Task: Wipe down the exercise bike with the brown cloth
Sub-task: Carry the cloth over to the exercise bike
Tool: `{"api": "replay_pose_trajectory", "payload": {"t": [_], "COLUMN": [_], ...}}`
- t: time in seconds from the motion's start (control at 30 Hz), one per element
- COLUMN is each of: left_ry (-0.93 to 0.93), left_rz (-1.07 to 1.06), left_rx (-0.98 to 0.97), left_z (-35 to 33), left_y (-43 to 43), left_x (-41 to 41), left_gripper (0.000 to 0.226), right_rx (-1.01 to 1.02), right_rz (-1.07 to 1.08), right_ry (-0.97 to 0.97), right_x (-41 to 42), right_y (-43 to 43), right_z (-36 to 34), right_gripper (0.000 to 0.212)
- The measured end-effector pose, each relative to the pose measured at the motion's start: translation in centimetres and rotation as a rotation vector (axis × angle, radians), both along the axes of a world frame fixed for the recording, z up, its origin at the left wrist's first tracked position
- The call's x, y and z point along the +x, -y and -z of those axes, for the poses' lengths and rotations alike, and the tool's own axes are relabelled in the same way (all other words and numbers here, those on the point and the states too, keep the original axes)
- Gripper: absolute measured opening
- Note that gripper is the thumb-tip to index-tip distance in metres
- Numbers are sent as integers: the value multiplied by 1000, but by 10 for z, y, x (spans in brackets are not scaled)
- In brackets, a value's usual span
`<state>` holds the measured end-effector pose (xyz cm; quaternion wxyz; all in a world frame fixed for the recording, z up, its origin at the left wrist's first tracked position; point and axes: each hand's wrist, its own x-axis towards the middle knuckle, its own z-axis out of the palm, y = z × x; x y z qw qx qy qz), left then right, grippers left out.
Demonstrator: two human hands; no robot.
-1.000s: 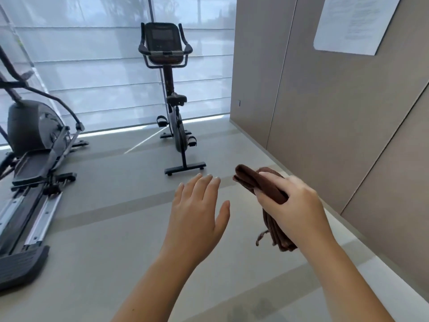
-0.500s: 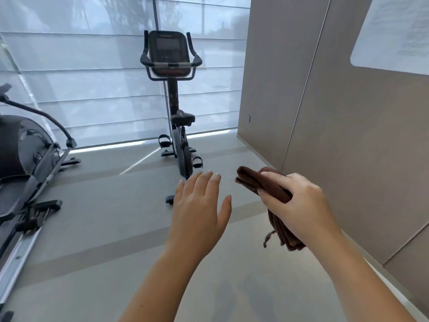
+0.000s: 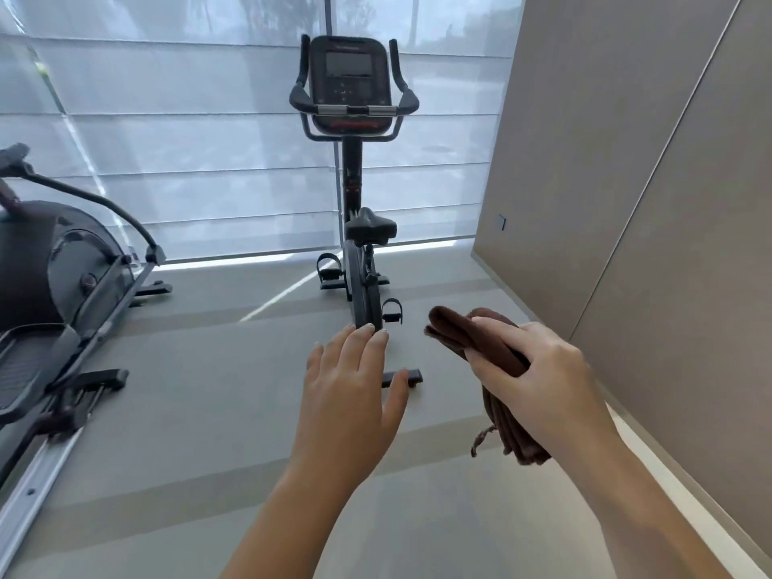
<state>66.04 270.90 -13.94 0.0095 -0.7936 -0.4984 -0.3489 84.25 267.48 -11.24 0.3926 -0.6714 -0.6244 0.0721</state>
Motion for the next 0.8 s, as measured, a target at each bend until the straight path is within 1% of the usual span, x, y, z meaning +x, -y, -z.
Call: {"api": "replay_pose_trajectory", "payload": {"t": [0.1, 0.23, 0.37, 0.47, 0.57, 0.7, 0.8], "left_ry": [-37, -38, -22, -30, -25, -30, -38], "left_rz": [-23, -49, -95, -127, -164, -158, -165], "left_rx": [6, -9, -13, -44, -34, -33, -53], "left_z": [4, -8, -9, -4, 0, 6, 15], "left_y": [-64, -152, -220, -264, -308, -371, -423], "left_x": [13, 33, 37, 31, 19, -5, -33], "left_gripper": [37, 39, 40, 40, 37, 46, 46], "right_rx": [9, 16, 10, -20, -55, -30, -28], "right_rz": [-17, -42, -102, -146, -191, -214, -214], "right_ry": [-6, -10, 17, 13, 11, -10, -22], "right_x": [17, 37, 38, 31, 18, -10, -39], "right_y": [-66, -158, -241, -294, -343, -412, -465], "right_z": [8, 3, -4, -3, 1, 10, 18], "right_gripper": [38, 38, 41, 39, 41, 34, 35]}}
